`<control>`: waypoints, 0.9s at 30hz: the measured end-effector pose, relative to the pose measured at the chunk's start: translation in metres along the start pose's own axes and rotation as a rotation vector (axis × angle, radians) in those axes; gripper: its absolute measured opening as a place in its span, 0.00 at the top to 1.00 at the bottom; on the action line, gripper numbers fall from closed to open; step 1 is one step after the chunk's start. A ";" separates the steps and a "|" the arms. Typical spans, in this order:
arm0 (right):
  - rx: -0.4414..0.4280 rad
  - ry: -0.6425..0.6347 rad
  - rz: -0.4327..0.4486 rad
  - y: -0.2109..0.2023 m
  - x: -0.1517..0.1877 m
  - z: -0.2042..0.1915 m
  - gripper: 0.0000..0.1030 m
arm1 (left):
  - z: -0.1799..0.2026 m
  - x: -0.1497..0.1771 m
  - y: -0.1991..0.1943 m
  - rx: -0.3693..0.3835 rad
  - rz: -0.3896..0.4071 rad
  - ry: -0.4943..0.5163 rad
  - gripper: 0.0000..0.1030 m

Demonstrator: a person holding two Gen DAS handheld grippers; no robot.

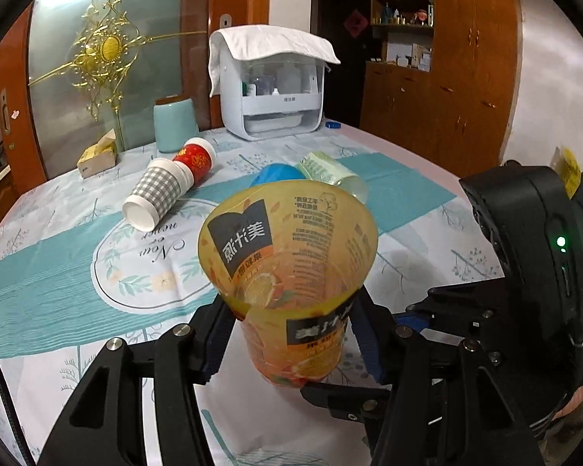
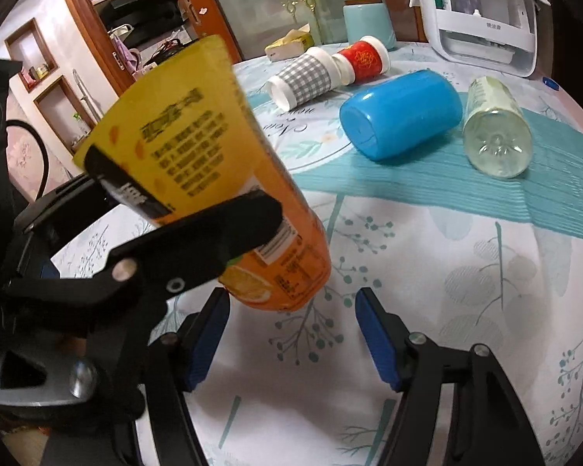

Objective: Flip cup upright
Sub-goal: 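Rotate the held orange cup open end up and set it on the table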

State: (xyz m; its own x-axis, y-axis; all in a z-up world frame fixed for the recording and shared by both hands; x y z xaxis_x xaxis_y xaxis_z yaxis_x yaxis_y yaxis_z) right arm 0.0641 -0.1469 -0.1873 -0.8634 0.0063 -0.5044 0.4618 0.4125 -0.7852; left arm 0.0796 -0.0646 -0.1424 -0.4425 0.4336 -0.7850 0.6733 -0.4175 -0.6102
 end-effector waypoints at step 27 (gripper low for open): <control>-0.037 -0.045 0.067 -0.021 0.021 -0.005 0.35 | 0.005 0.017 -0.014 0.014 -0.058 -0.023 0.20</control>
State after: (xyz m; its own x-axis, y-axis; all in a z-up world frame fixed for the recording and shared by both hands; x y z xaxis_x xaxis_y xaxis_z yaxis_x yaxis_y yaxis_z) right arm 0.0348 -0.1512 -0.1798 -0.8208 -0.0054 -0.5712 0.5093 0.4459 -0.7361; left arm 0.0597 -0.0558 -0.1480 -0.4941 0.4391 -0.7504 0.6381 -0.4031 -0.6560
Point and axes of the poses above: each gripper's, at about its wrist camera, not at the fingertips, and y roughly the way its jaws point, z to its right, x to its underside, the point moved 4 cm from there along y, roughly the way its jaws point, and after that the axes turned 11 degrees about y, right-handed, at the moved point
